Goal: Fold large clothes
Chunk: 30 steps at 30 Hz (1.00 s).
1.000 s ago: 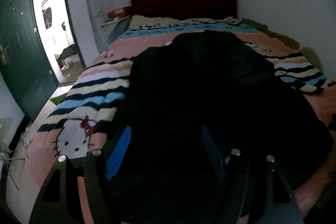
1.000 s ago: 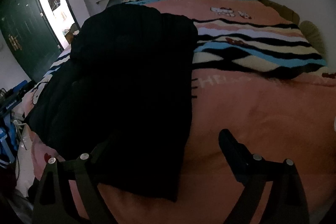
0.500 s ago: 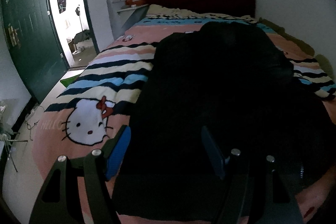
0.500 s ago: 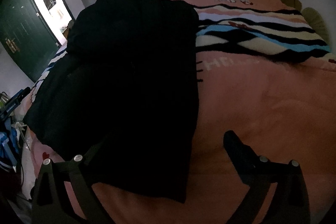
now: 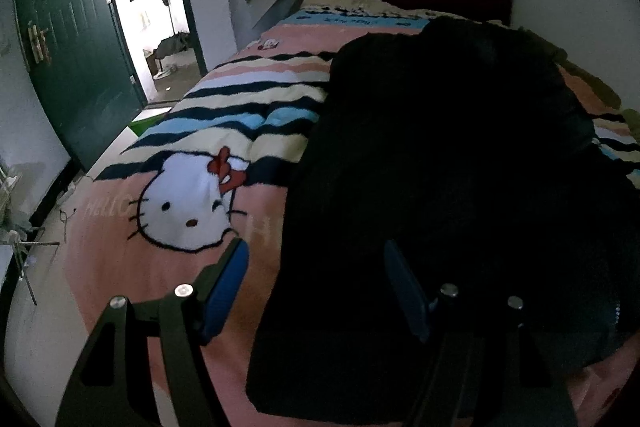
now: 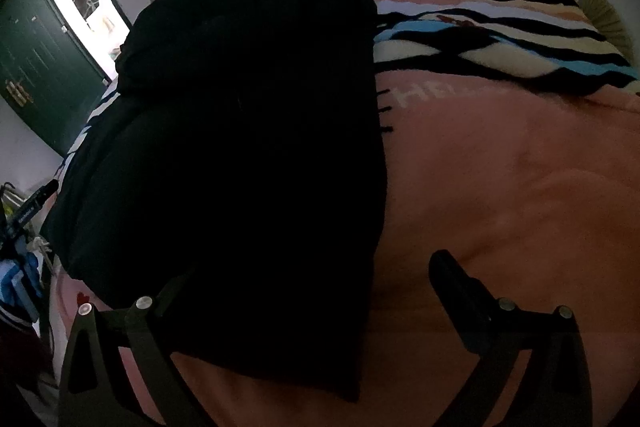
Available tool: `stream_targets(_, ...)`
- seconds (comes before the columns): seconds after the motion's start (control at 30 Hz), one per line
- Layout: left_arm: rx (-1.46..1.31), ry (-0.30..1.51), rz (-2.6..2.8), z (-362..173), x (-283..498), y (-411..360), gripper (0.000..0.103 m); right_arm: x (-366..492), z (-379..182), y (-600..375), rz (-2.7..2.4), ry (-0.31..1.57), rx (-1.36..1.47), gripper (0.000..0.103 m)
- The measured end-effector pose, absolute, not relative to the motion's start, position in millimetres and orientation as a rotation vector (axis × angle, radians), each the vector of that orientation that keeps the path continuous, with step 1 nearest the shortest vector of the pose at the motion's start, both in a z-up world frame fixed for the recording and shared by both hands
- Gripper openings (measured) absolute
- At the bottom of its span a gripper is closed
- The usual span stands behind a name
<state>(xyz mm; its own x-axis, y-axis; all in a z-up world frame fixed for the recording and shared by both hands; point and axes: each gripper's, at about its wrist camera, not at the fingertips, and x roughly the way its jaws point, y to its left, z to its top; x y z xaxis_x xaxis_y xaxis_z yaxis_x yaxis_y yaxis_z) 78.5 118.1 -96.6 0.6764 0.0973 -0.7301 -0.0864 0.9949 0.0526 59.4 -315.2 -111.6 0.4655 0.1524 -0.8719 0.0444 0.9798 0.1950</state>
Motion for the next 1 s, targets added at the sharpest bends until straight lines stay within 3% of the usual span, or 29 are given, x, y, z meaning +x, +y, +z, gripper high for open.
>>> stream_targets(0.47, -0.028, 0.866, 0.087, -119, 84, 129, 0.069, 70, -116, -309, 0.075, 1.120, 0.198, 0.102)
stream_targets(0.63, -0.059, 0.886, 0.074, -128, 88, 135, 0.077, 75, -123, -306, 0.082, 1.138, 0.225, 0.102)
stream_targets(1.0, -0.116, 0.916, 0.037, -140, 93, 141, 0.078, 81, -133, -302, 0.087, 1.161, 0.249, 0.102)
